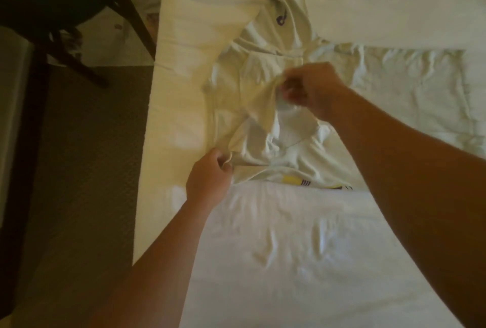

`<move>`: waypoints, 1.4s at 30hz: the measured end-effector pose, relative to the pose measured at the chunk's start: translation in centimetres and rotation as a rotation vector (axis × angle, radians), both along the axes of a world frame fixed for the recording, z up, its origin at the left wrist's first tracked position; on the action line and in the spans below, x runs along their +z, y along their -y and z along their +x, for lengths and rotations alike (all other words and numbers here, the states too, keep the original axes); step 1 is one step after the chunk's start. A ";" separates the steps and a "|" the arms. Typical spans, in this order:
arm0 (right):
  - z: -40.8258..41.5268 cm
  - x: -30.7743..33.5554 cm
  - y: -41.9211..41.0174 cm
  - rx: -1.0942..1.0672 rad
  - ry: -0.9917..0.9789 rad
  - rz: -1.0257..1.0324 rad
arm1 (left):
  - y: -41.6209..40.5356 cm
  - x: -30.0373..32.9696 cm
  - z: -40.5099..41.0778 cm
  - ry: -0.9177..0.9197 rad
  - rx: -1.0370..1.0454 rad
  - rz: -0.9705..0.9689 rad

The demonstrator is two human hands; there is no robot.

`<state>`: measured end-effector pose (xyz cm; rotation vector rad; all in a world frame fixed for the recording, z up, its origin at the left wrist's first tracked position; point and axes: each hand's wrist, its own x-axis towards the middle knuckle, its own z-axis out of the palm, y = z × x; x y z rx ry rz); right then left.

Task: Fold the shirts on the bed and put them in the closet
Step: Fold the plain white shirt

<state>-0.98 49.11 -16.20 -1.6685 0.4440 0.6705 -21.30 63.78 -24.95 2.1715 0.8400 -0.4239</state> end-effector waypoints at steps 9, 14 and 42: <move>-5.8 -5.1 1.5 0.368 0.449 -0.470 | 0.7 0.8 -1.0 0.150 0.193 -0.089; -7.9 -6.5 0.7 0.758 0.498 -0.614 | -0.1 1.4 -1.8 -0.042 0.034 0.022; -15.6 -8.9 8.3 0.922 0.849 -0.812 | -1.1 0.2 -5.8 -0.203 -0.075 0.472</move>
